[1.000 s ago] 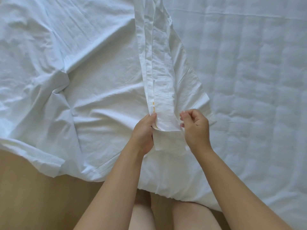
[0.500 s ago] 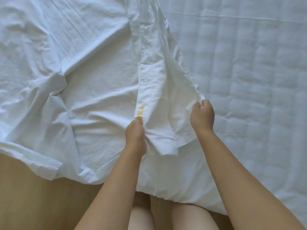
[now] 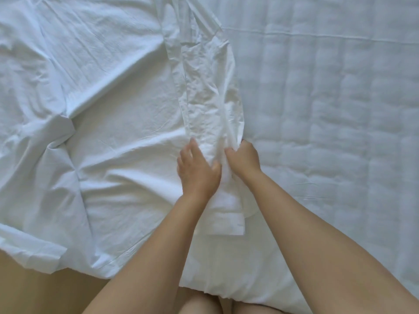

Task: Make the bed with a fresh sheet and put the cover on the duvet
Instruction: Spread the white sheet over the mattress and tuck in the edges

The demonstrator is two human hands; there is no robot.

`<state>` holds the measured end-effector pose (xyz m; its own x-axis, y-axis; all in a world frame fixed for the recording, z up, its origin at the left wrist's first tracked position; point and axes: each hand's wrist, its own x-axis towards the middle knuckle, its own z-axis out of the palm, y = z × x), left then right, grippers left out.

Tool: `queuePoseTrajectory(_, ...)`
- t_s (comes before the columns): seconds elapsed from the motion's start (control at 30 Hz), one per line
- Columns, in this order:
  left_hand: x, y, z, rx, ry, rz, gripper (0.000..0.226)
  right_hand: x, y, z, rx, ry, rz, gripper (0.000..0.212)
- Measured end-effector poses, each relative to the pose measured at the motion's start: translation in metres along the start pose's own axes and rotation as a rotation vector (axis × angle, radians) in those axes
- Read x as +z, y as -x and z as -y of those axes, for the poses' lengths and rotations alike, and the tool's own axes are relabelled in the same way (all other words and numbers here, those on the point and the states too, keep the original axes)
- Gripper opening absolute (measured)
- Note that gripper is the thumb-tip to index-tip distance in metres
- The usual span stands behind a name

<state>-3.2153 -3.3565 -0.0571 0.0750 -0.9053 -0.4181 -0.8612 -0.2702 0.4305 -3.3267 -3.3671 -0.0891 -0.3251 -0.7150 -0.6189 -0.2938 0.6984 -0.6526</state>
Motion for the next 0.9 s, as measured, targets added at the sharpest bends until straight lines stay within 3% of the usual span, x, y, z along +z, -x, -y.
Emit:
queuePoseTrajectory(0.03,-0.002,-0.008,-0.007,0.104,0.098,-0.007,0.071,0.001,0.007,0.004,-0.07,0.008,0.01,0.019)
queuePoseTrajectory(0.1,-0.009,-0.027,-0.027,0.153,0.255,0.101,0.055,0.002,0.022,0.008,-0.193,0.062,0.039,0.015)
queuePoseTrajectory(0.23,-0.021,-0.072,-0.057,-0.06,0.245,0.31,0.062,-0.005,0.036,0.009,-0.233,0.149,0.071,0.009)
queuePoseTrajectory(0.33,-0.032,-0.093,-0.063,-0.148,0.249,0.347,0.032,-0.01,0.031,0.014,-0.188,0.147,0.119,0.012)
queuePoseTrajectory(0.4,-0.035,-0.096,-0.063,-0.1,0.175,0.326,0.026,-0.012,0.027,0.016,-0.136,0.106,0.139,0.018)
queuePoseTrajectory(0.47,-0.033,-0.096,-0.061,-0.011,0.096,0.298,0.031,-0.016,0.022,0.016,-0.048,-0.06,0.137,0.018)
queuePoseTrajectory(0.6,-0.03,-0.085,-0.066,0.127,0.083,0.264,0.041,-0.049,-0.003,0.022,0.166,-0.693,0.102,0.03)
queuePoseTrajectory(0.7,-0.027,-0.065,-0.089,0.239,0.022,0.318,0.029,-0.079,-0.025,0.041,0.191,-0.8,0.273,0.07)
queuePoseTrajectory(0.77,-0.022,-0.052,-0.114,0.302,-0.008,0.354,0.026,-0.093,-0.032,0.055,0.177,-0.752,0.46,0.077)
queuePoseTrajectory(0.83,-0.016,-0.041,-0.142,0.358,-0.031,0.343,0.027,-0.11,-0.036,0.062,0.164,-0.717,0.534,0.045)
queuePoseTrajectory(0.9,-0.006,-0.024,-0.167,0.396,-0.005,0.354,0.021,-0.138,-0.037,0.059,0.177,-0.72,0.445,0.011)
